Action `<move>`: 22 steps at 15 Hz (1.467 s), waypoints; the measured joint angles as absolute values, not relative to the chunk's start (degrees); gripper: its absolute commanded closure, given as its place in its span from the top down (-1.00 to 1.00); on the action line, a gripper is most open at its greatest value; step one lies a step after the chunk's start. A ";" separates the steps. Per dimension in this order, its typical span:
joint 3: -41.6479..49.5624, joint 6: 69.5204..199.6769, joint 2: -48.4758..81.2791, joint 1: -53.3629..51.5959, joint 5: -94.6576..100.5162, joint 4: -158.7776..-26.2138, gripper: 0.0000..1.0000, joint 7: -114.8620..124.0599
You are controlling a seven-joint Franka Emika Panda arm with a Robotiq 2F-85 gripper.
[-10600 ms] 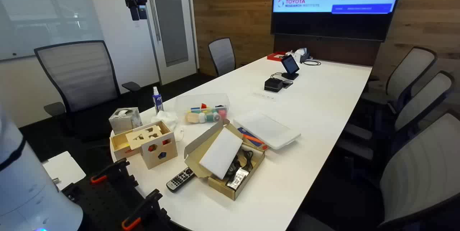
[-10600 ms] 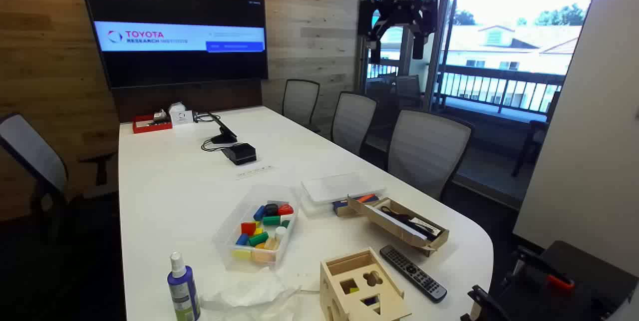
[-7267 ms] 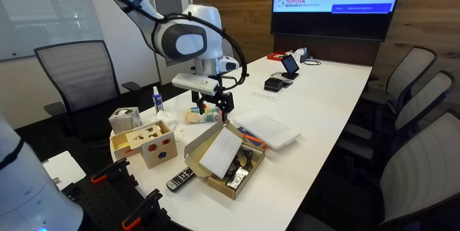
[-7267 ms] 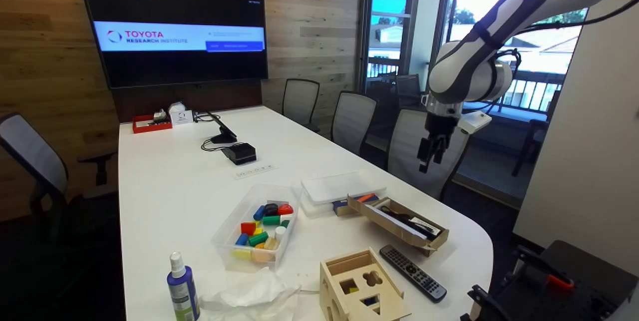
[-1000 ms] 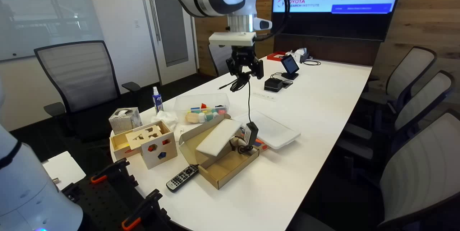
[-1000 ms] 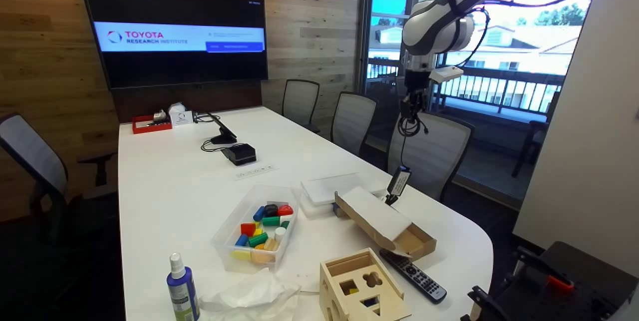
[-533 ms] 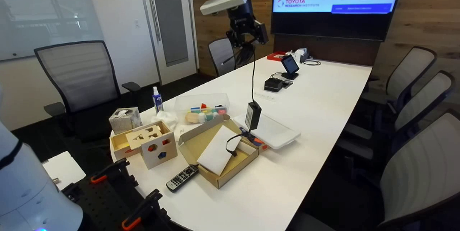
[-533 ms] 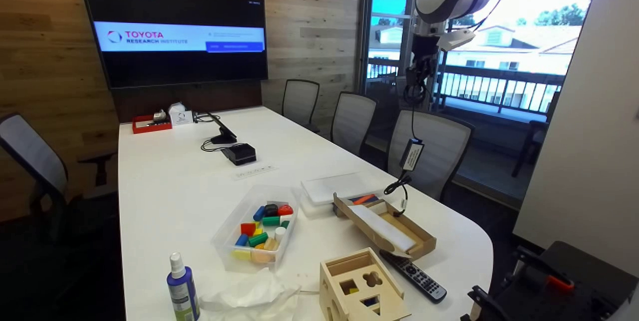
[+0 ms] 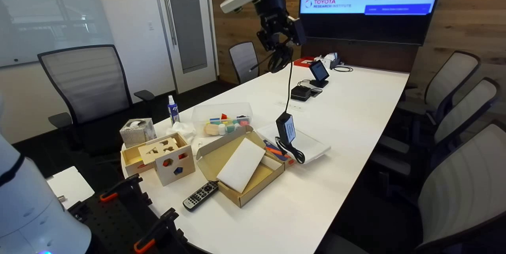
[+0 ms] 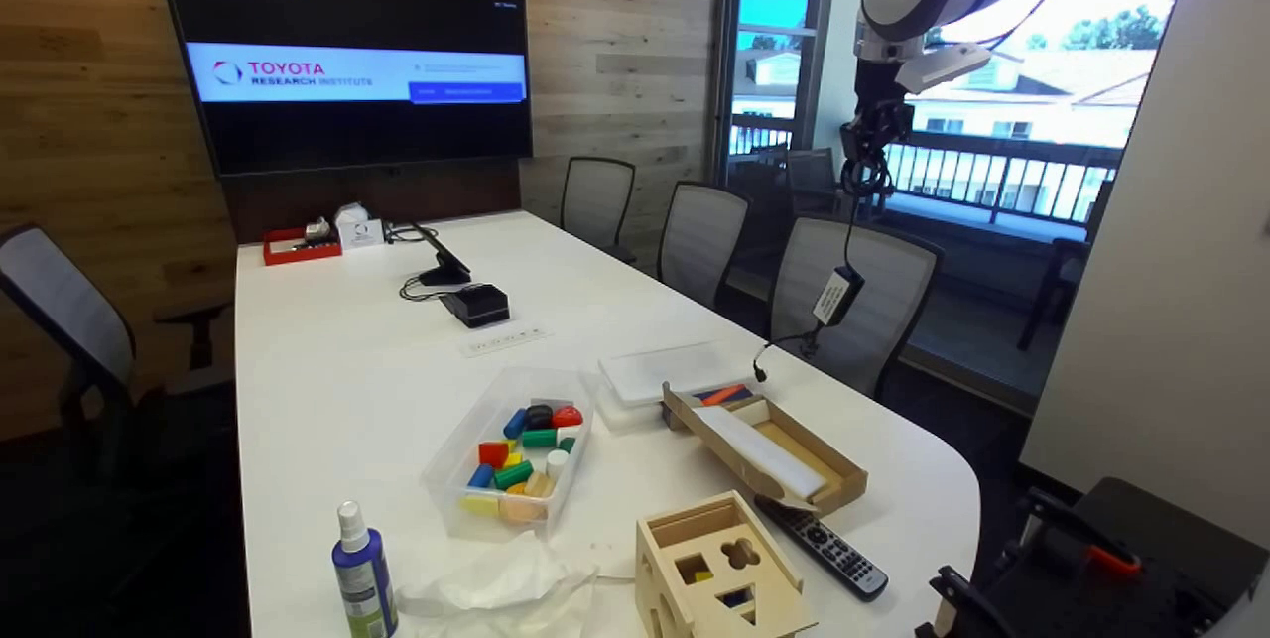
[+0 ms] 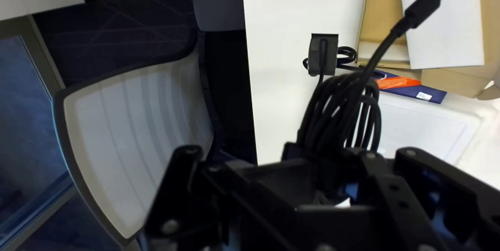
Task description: Remove the charging cable from the box and put it on the table
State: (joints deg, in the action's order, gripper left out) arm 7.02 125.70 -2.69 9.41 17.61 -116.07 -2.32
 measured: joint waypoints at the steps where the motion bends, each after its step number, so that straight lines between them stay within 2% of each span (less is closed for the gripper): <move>1: 7.68 125.69 -2.62 9.57 17.62 -116.68 -1.00 -1.82; 8: 9.53 125.77 1.12 10.40 17.34 -120.15 -1.00 -1.77; 22: 9.29 127.27 23.28 10.78 8.91 -118.31 -1.00 -1.90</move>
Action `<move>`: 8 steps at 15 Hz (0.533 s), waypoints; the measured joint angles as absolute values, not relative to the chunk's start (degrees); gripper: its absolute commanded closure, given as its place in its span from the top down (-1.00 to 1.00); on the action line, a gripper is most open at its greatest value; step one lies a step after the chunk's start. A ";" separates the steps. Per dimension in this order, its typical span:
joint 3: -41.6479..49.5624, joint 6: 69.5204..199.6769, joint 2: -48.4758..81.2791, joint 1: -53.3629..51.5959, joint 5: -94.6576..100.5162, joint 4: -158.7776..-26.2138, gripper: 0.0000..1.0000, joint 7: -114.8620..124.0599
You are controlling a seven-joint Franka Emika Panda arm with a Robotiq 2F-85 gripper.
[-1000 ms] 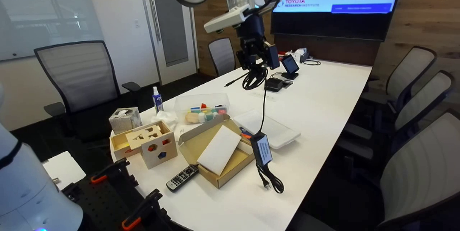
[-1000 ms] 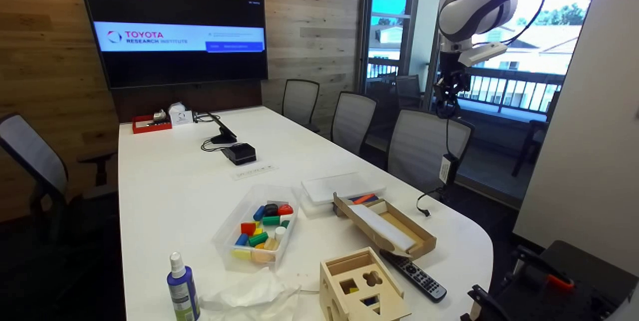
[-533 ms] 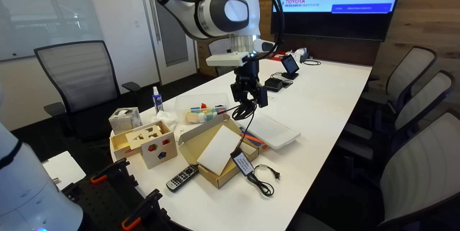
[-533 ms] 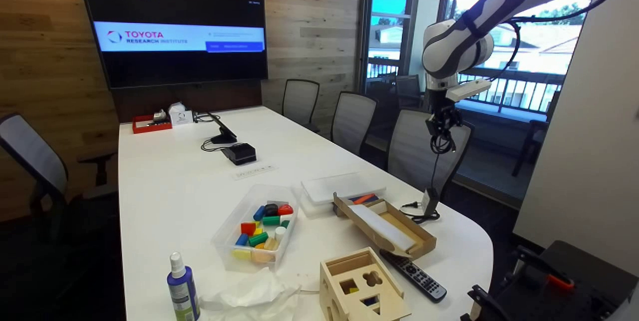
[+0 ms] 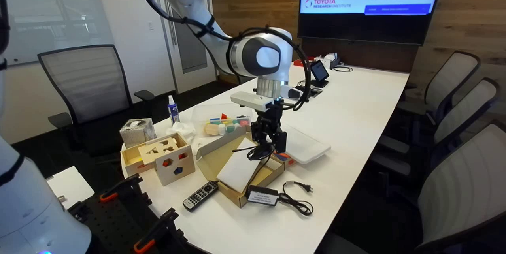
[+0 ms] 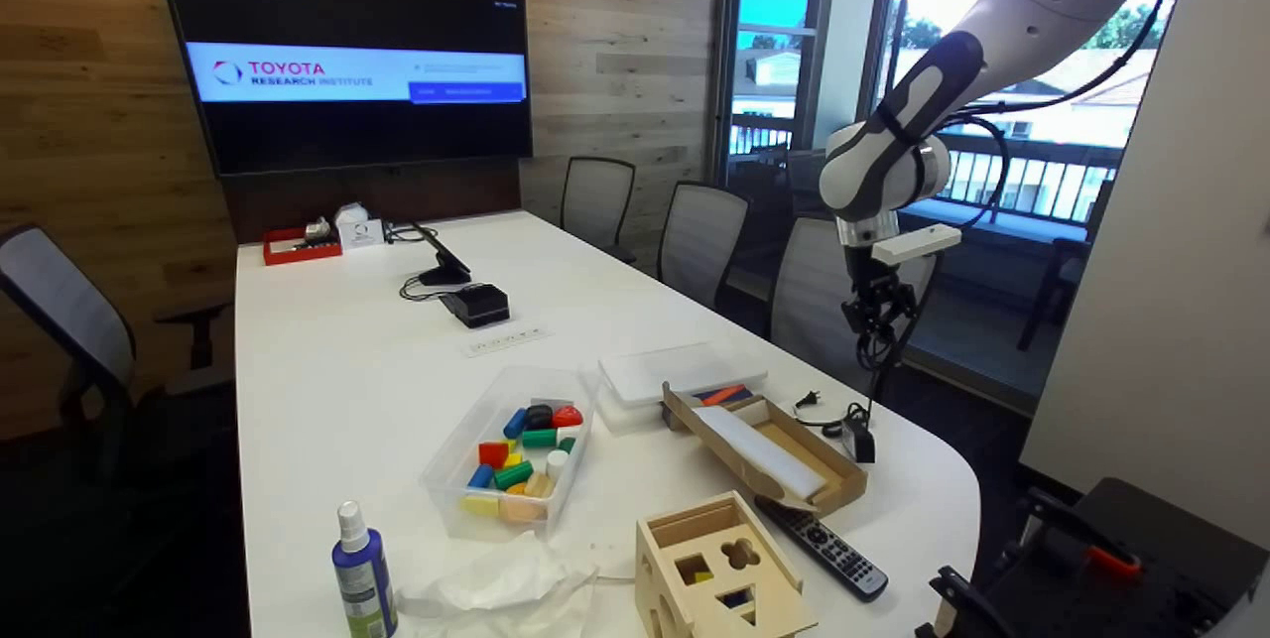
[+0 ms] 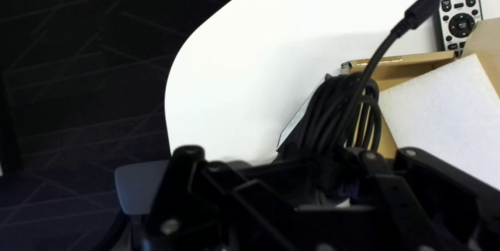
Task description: Remove the charging cable from the box and put it on the table
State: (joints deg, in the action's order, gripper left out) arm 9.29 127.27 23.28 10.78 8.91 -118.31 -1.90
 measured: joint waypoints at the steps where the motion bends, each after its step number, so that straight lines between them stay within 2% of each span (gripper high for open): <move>1: 9.38 127.27 24.61 11.03 8.46 -117.82 -1.00 -1.91; 8: 9.21 127.27 32.78 13.19 4.83 -113.68 -1.00 -3.42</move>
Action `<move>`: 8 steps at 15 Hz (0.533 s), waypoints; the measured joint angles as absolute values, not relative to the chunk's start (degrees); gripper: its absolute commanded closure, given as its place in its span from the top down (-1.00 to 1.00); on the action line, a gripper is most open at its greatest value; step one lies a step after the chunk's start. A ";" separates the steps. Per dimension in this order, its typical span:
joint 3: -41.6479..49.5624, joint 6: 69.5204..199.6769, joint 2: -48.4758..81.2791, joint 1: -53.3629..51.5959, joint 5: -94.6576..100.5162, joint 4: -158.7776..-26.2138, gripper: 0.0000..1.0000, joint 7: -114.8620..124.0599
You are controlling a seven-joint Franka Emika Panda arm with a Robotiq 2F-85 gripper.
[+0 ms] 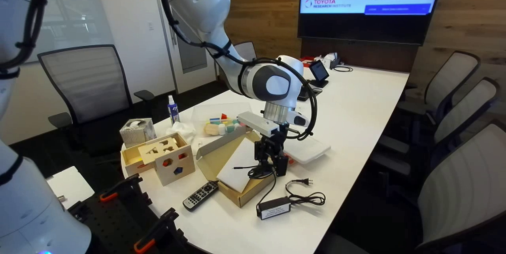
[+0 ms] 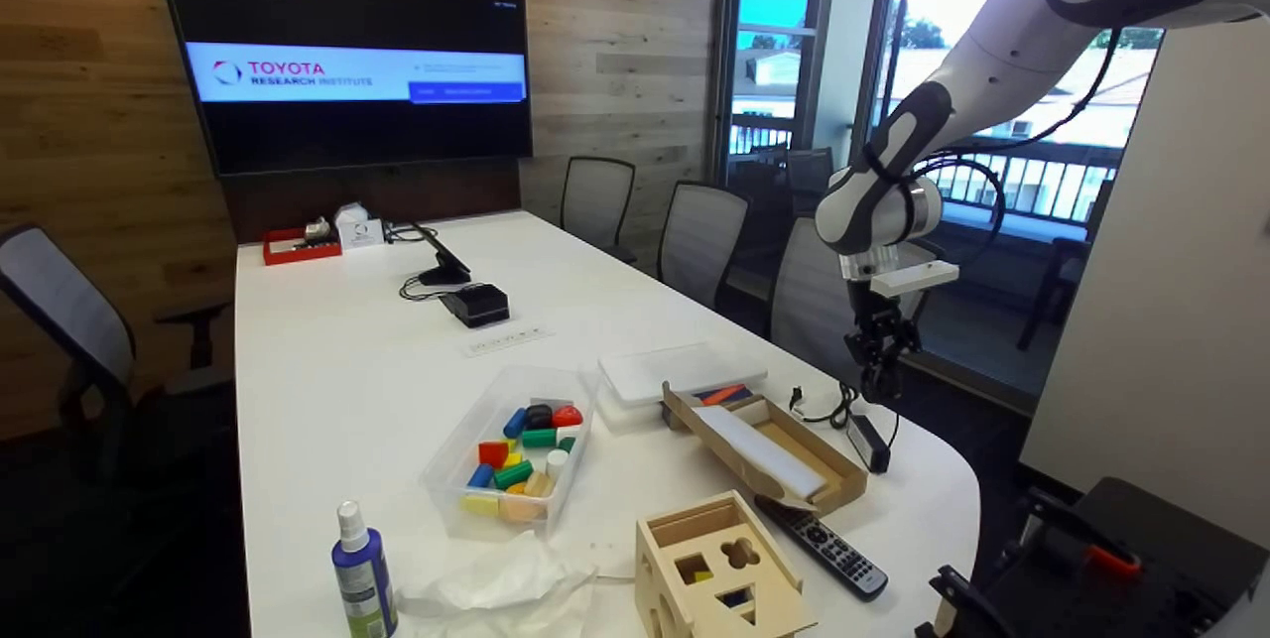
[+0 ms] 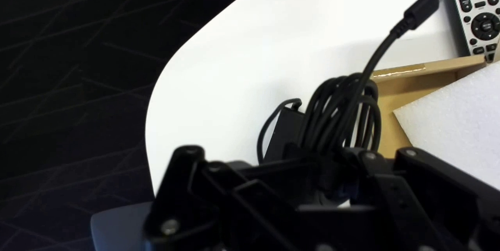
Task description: Remove the charging cable from the box and put it on the table
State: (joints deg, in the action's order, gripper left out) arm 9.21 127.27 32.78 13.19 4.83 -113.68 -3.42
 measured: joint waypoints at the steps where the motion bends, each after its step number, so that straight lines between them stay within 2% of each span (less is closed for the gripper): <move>1: 9.07 127.26 33.93 13.41 4.13 -113.01 -1.00 -3.80; 8: 6.09 129.95 40.80 19.22 -4.67 -110.01 -1.00 -12.53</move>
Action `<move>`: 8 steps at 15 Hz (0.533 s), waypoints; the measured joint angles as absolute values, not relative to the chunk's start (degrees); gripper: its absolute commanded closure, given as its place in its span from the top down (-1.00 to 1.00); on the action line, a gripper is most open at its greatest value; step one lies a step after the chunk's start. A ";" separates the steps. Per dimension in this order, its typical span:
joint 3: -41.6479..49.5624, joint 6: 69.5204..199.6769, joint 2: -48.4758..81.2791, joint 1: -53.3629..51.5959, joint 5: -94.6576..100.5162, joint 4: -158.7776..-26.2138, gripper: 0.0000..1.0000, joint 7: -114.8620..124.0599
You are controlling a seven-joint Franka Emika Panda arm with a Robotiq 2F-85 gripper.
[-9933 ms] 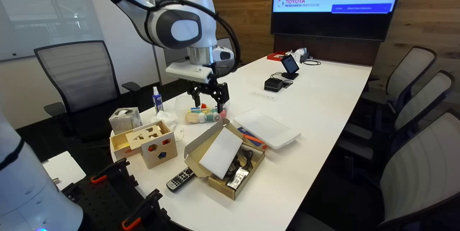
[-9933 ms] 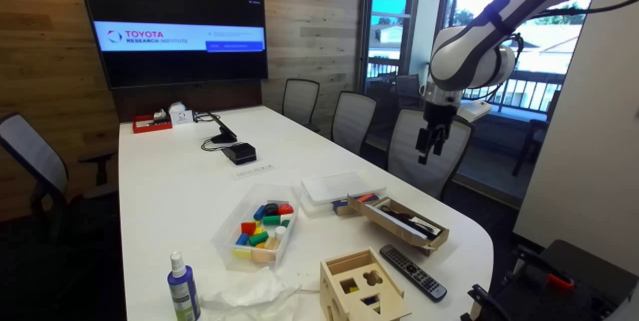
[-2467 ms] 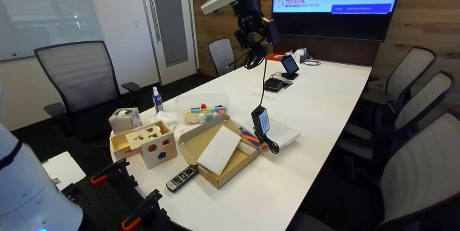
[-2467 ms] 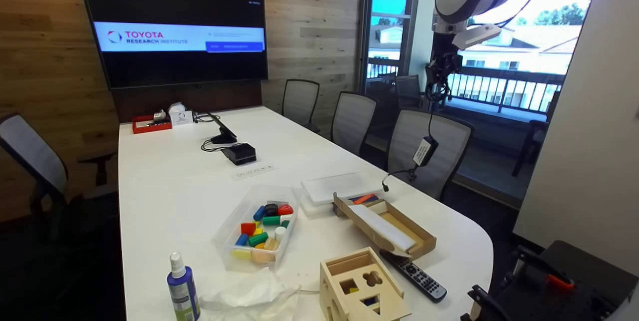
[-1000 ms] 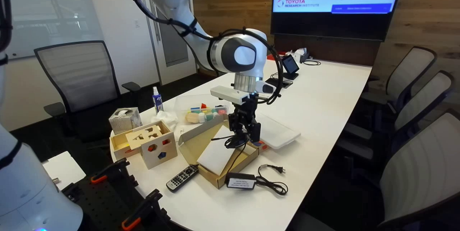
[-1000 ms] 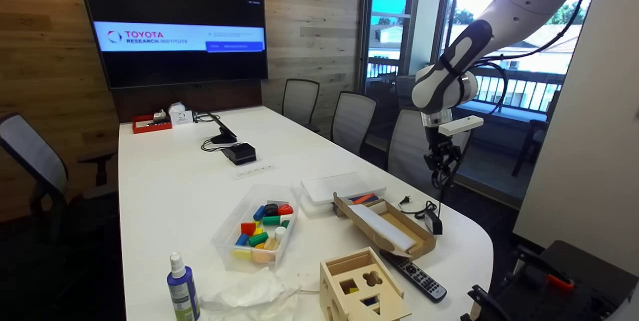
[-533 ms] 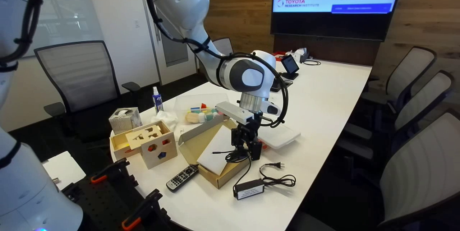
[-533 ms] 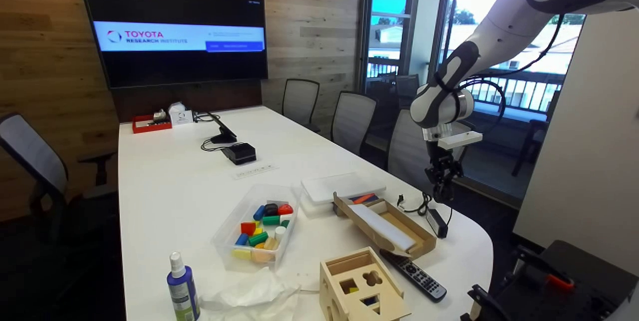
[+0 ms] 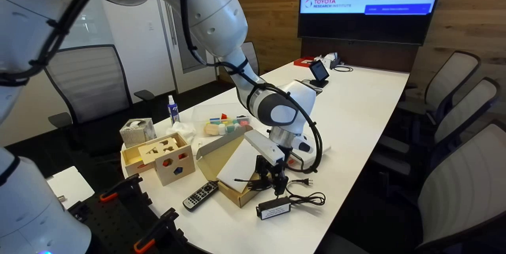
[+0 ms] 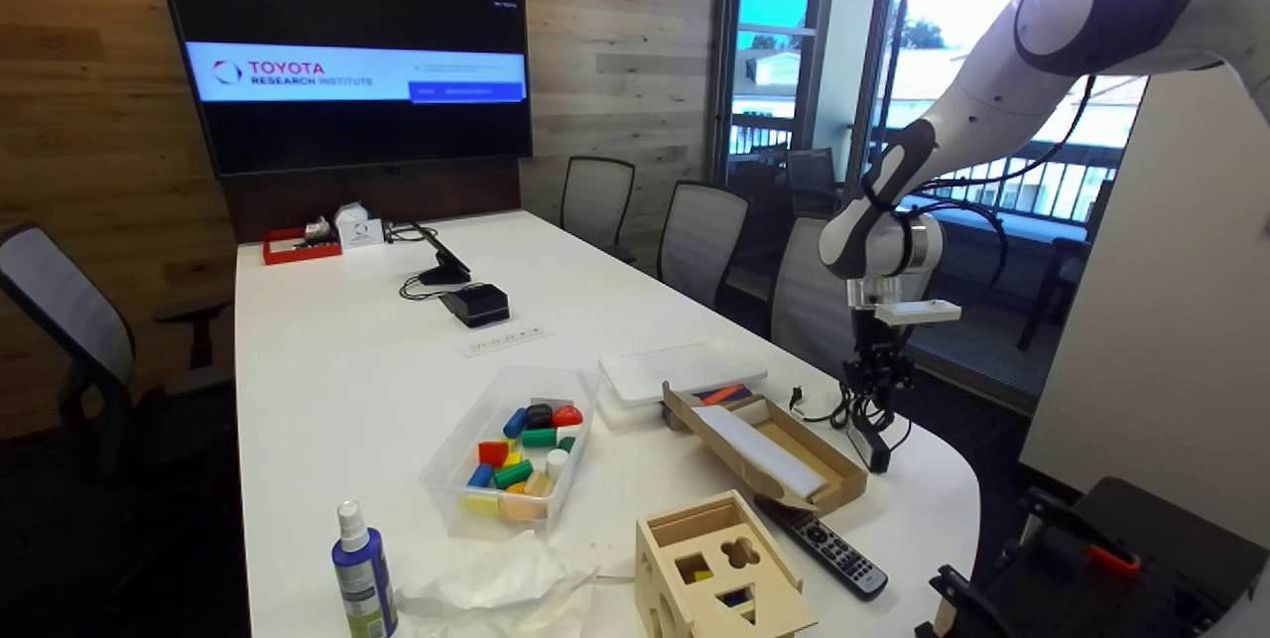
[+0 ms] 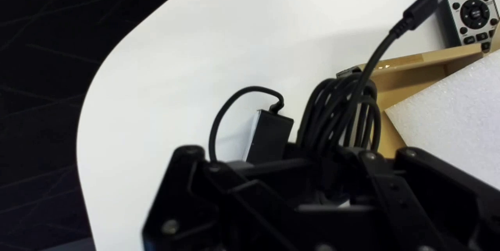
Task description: Remove the charging cable from the box and put it on the table
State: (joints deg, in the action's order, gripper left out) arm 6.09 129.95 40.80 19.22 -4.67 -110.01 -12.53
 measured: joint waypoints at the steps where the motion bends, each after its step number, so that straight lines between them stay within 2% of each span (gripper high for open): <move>1: 5.66 131.13 41.63 20.62 -5.92 -109.90 -1.00 -14.38; 8: 4.07 134.27 47.75 25.87 -7.73 -106.53 -1.00 -20.21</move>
